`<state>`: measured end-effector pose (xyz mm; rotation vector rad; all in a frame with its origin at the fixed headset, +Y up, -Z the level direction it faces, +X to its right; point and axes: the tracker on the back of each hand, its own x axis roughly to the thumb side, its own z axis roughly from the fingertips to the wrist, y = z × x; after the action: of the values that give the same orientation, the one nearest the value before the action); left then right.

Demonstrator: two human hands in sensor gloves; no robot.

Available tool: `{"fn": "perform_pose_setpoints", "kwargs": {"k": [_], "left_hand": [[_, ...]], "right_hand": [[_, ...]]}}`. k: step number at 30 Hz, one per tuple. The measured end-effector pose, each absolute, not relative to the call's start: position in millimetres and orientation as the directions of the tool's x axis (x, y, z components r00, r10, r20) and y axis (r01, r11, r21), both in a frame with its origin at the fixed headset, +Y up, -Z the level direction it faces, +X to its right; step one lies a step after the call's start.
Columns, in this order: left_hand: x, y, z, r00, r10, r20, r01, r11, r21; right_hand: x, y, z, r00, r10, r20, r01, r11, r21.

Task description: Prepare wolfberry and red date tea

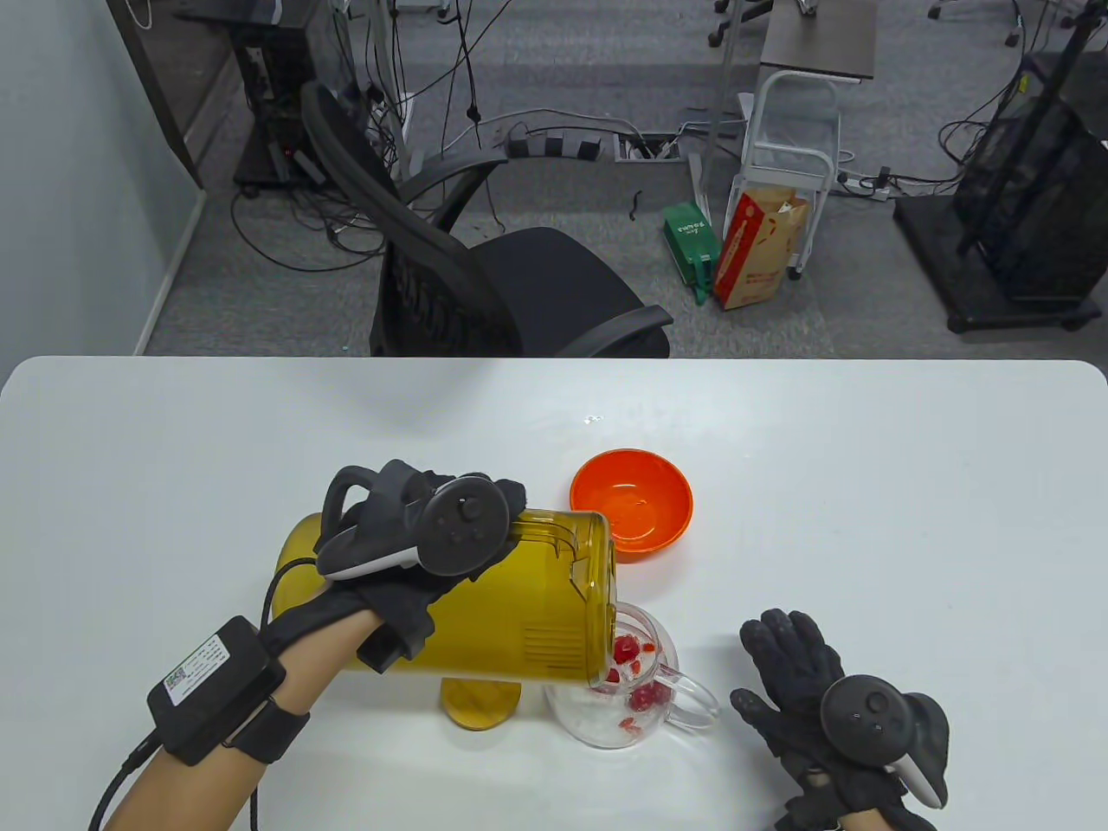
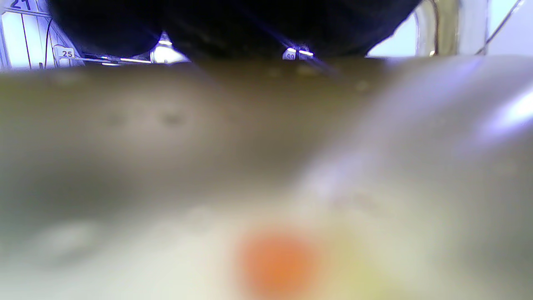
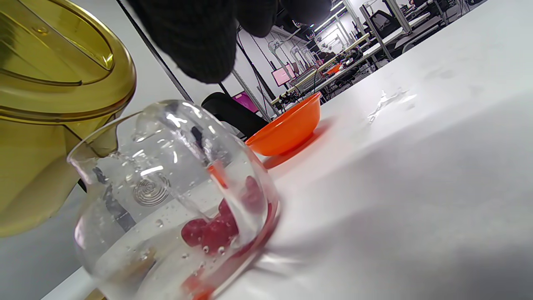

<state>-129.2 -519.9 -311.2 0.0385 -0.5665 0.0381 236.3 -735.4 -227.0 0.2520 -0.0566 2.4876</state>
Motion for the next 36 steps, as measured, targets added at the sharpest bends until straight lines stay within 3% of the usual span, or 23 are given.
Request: {"fn": "perform_pose_setpoints", "kwargs": {"k": [36], "left_hand": [[-127.5, -516.8, -311.3, 0.846, 0.017, 0.532, -0.03, 0.999, 0.016]], "right_hand": [[236.1, -734.9, -226.7, -0.783, 0.591, 0.193, -0.598, -0.801, 0.024]]}}
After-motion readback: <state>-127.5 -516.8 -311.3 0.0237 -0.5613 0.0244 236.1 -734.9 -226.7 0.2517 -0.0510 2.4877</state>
